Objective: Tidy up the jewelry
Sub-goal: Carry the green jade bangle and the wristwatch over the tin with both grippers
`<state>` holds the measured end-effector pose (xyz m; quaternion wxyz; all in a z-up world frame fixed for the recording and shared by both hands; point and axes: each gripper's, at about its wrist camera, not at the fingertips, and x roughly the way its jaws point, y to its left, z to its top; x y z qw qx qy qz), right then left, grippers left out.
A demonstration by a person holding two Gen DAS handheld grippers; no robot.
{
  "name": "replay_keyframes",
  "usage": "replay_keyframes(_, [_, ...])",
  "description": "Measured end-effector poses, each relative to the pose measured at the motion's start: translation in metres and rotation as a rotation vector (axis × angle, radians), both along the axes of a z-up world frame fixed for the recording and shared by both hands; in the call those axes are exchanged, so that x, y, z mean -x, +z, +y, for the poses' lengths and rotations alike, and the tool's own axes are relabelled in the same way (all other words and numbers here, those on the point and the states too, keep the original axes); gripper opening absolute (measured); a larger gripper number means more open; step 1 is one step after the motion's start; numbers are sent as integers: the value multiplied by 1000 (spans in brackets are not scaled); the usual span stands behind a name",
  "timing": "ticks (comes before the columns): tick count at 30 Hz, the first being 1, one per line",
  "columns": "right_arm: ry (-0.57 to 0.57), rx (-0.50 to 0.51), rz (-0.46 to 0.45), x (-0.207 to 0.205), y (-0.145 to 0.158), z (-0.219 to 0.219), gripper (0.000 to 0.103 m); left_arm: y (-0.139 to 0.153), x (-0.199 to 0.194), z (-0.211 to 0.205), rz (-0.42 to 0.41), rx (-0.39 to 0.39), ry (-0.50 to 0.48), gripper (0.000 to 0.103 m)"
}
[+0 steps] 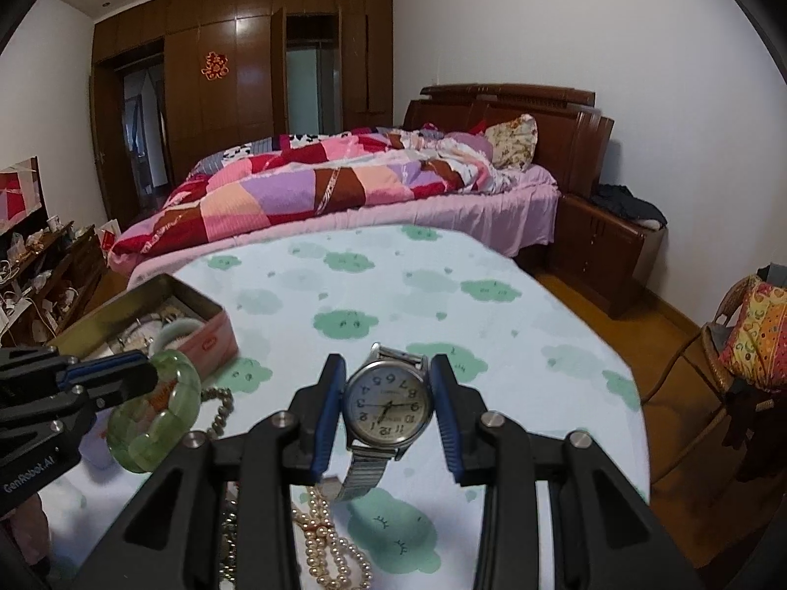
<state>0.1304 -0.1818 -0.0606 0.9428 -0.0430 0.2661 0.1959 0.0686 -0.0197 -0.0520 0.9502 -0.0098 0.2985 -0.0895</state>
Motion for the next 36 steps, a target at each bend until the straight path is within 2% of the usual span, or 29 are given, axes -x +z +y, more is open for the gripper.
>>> replay_keyframes(9, [23,2,-52,12,23,5,38,12,7,5,-20,7,0,6])
replay_keyframes(16, [55,-8,-73,15,36,14,38,18,10,21,-32,16,37,6])
replay_keyframes(36, [226,29,-95,17,47,88,38,16,11,74,-18,45,154,6])
